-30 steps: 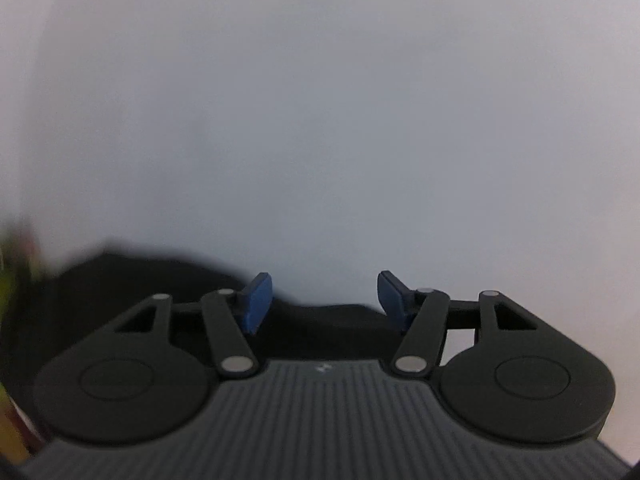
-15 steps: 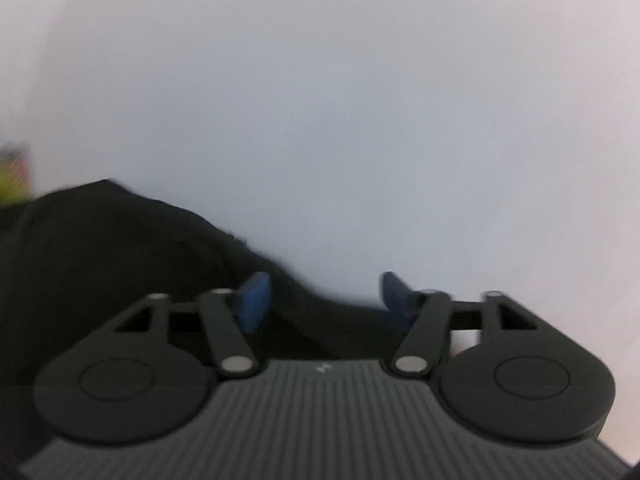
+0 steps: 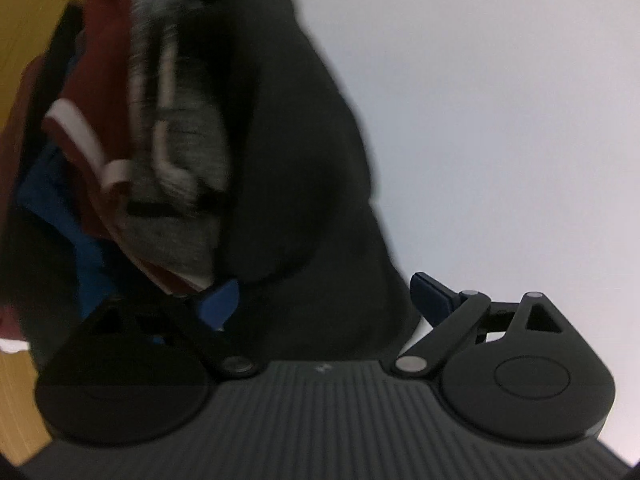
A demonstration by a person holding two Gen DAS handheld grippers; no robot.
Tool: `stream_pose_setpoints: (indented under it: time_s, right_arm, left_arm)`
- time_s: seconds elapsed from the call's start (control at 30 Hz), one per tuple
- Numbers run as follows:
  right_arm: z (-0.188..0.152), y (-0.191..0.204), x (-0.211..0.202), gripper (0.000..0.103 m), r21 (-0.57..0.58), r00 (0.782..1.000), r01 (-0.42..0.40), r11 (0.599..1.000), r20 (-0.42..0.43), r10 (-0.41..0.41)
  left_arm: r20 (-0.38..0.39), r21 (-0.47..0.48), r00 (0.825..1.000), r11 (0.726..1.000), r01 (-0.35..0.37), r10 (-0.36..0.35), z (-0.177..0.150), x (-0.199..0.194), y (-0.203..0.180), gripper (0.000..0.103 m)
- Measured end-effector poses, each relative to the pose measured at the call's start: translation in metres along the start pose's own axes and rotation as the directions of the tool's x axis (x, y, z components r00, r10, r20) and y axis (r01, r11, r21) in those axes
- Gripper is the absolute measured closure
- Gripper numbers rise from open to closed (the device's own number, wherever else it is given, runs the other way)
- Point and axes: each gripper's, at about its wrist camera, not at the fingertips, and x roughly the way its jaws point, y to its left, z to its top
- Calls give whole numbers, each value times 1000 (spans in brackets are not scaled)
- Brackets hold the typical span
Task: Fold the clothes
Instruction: 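Carry the folded jacket onto the top of the folded clothes stack, then open both grippers and withdraw them from the stack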
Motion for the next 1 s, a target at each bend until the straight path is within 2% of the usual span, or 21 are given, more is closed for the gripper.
stream_pose_setpoints:
  time_s: [0.07, 0.13, 0.2, 0.3, 0.37, 0.47, 0.57, 0.6, 0.7, 0.8, 0.93, 0.97, 1.0]
  right_arm:
    - [3, 1, -11, 9, -10, 998, -42, 999, 43, 43]
    - [3, -4, -25, 8, 35, 993, -89, 995, 82, 86]
    - [3, 0, -30, 8, 35, 995, -67, 997, 76, 64]
    - [-27, 10, -16, 9, 25, 999, 53, 998, -14, -52]
    - [-32, -6, -16, 9, 133, 999, 35, 991, -26, -32]
    - [-29, -24, -34, 9, 168, 999, -4, 986, 43, -3]
    - [-10, -37, -46, 9, 240, 989, -70, 968, 143, 36]
    - [0, -38, -46, 9, 258, 985, -70, 964, 168, 27]
    - [15, -21, -49, 9, 260, 984, 17, 965, 167, -62]
    - [55, -6, -4, 9, 199, 983, 160, 967, 52, -174]
    - [35, -11, 27, 9, 184, 954, 299, 936, -97, -285]
    - [27, -17, 30, 18, 201, 952, 297, 934, -134, -274]
    - [19, -24, 33, 66, 230, 958, 266, 936, -174, -230]
  left_arm:
    - [-7, -21, 1000, 1000, -8, 8, 1, 0, 5, 92]
    - [-6, -48, 1000, 999, -8, 7, 4, -2, 12, 94]
    - [12, -76, 1000, 997, -9, 10, 15, -7, 13, 96]
    - [59, -88, 997, 996, -34, 40, 22, -26, 26, 98]
    - [76, -89, 996, 995, -46, 52, 24, -34, 32, 99]
    - [72, -104, 995, 993, -56, 64, 24, -38, 42, 100]
    - [74, -138, 995, 989, -54, 64, 24, -44, 47, 100]
    - [78, -145, 995, 988, -51, 63, 24, -49, 47, 100]
    - [89, -139, 994, 989, -53, 66, 28, -53, 42, 101]
    - [89, -124, 994, 991, -52, 63, 27, -60, 40, 101]
    - [84, -98, 994, 994, -56, 64, 21, -53, 32, 101]
    - [77, -100, 995, 994, -54, 61, 22, -44, 29, 101]
    - [71, -102, 996, 993, -52, 59, 22, -35, 26, 101]
